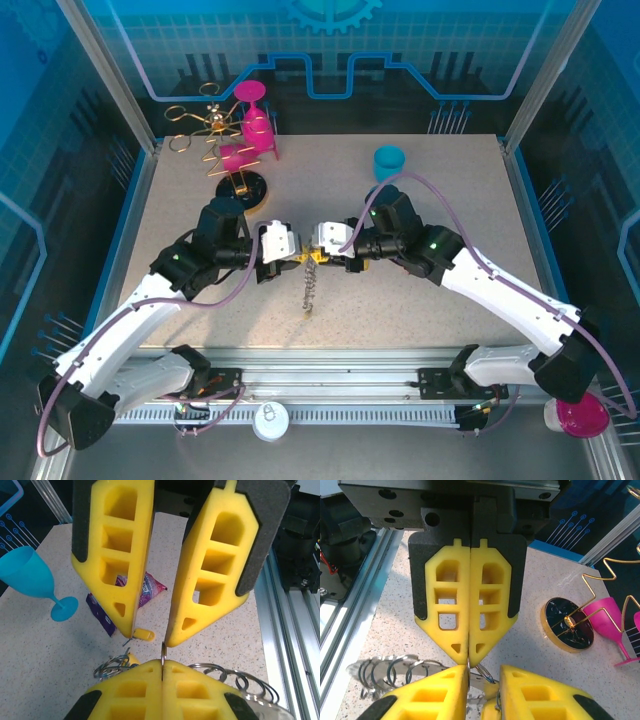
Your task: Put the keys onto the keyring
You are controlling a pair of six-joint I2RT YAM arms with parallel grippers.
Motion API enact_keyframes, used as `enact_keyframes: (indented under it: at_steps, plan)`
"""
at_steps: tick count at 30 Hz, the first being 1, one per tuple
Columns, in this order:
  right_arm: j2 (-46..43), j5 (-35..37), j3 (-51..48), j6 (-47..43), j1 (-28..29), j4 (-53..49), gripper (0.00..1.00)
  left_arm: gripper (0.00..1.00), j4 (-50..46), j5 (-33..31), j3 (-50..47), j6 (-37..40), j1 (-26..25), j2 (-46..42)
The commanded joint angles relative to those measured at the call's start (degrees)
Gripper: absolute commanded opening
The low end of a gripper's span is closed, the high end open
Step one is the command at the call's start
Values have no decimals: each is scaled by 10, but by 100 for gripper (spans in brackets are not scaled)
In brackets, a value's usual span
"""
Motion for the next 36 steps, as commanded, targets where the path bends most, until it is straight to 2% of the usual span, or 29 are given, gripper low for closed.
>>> enact_keyframes:
  at_steps: [1,13,24,28,30,33,35,36]
  plan:
    - [7,14,12,-12,9,-16,25,0,7,9,27,18,-5,-1]
    - [-10,24,-17,-18,14,-21,25,0,-5,5,28,34,-6,0]
    - [18,13,-3,-8,27,9,18,0,-1,17,30,26,-6,1]
    - [26,15,3,-12,26,6,10,0,2,20,30,19,-6,-1]
    - [27,11,4,-13,27,6,0,0,3,21,30,16,-7,-2]
    - [22,-3,-2,-3,18,17,0,0,0,14,29,14,-7,-3]
    - [12,-23,-17,14,5,35,0,26,7,-8,19,0,-5,-10]
    - [6,-38,-29,27,-4,49,0,30,15,-17,8,-10,0,-17]
